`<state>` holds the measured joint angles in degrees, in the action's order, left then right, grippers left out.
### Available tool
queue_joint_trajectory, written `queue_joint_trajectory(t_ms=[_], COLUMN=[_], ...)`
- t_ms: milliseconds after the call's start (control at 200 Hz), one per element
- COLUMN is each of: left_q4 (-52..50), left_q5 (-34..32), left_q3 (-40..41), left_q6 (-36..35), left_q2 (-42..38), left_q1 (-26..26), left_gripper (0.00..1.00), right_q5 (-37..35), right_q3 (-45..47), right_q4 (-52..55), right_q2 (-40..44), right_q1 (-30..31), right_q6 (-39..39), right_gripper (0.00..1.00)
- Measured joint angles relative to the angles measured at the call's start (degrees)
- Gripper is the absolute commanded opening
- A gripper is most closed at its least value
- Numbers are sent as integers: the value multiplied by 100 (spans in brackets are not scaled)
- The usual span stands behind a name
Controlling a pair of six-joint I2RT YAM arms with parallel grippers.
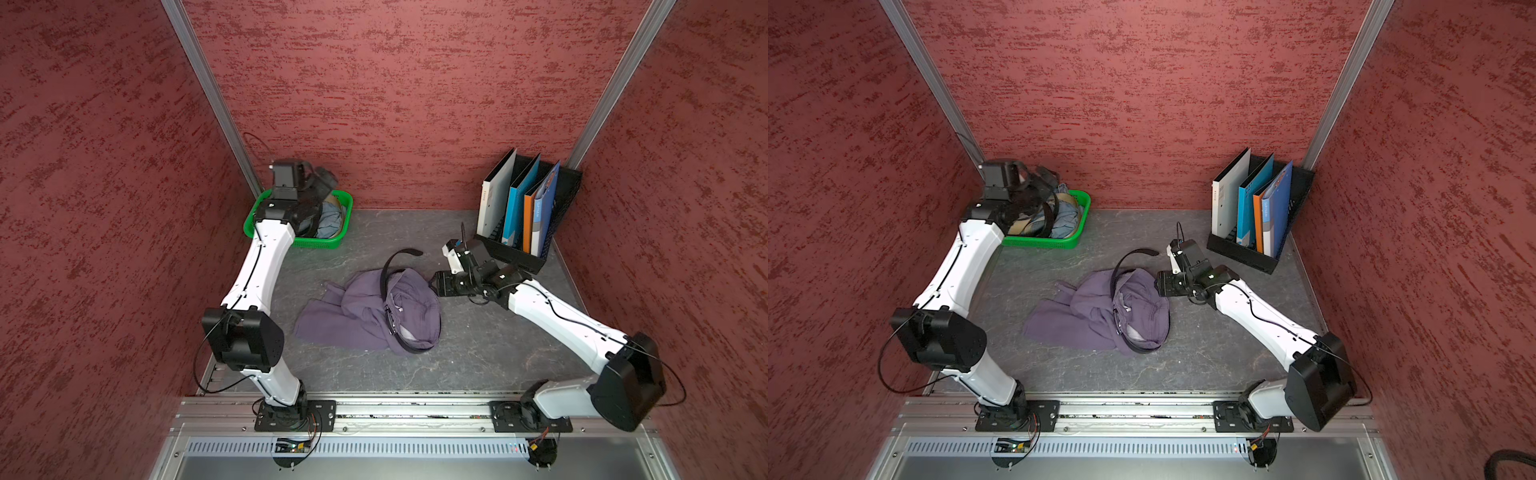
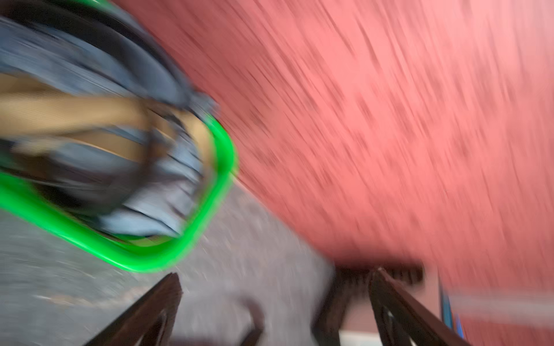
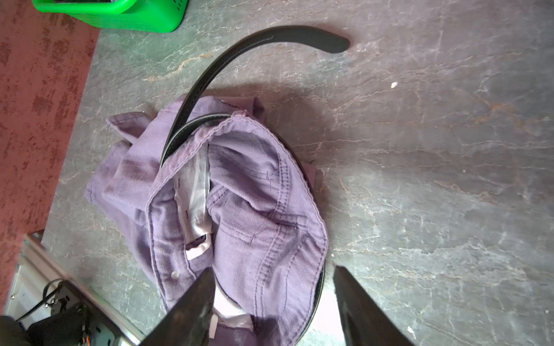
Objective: Remove the belt from the trousers
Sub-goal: Move the distractor to the center of the board, then adjust the trousers at the center of the board.
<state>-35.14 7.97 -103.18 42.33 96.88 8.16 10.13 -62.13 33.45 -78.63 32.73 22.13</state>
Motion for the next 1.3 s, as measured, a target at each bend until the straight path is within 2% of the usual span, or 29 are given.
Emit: queue_joint_trajectory(t_ms=[120, 215, 346, 451, 731, 872, 937, 1022, 1087, 1172, 1217, 1257, 1298], left_q4=[-863, -1394, -1764, -1917, -1633, -1611, -1591, -1526, -1510, -1464, -1427, -1416, -1414], left_q5=[584, 894, 1091, 1169, 1366, 1384, 1388, 1405, 1412, 1456, 1449, 1464, 1497], left_q3=[365, 1023, 2052, 2559, 2870, 2870, 2879, 2955, 2981, 2983, 2979, 2964, 2920], left_q6=[-476, -595, -555, -442, -92, -55, -52, 24, 24, -33, -11, -50, -68], left_q2=[92, 87, 7, -76, 0, 55, 55, 63, 109, 254, 363, 476, 612], left_q1=[949, 1427, 1773, 2011, 2688, 2839, 2793, 2675, 2588, 2474, 2441, 2422, 2413], left_gripper=[100, 100, 100, 100, 100, 100, 93, 71, 46, 23, 20, 26, 26], right_q5=[522, 769, 846, 852, 527, 372, 267, 109, -33, -219, -308, -376, -422], right_q3=[326, 442, 450, 505, 868, 1178, 1279, 1338, 1357, 1377, 1401, 1432, 1462], right_q4=[11, 118, 269, 280, -13, -317, -437, -549, -627, -719, -765, -815, -859], right_q2=[210, 249, 262, 262, -125, -157, -146, -111, -31, 160, 282, 402, 511], right_q1=[63, 352, 966, 1276, 1440, 1484, 1486, 1486, 1484, 1484, 1482, 1462, 1421], right_q6=[-111, -164, -170, -157, -42, 87, 144, 195, 232, 254, 256, 264, 271], right_gripper=[62, 63, 64, 64, 62, 60, 59, 59, 59, 60, 60, 60, 60])
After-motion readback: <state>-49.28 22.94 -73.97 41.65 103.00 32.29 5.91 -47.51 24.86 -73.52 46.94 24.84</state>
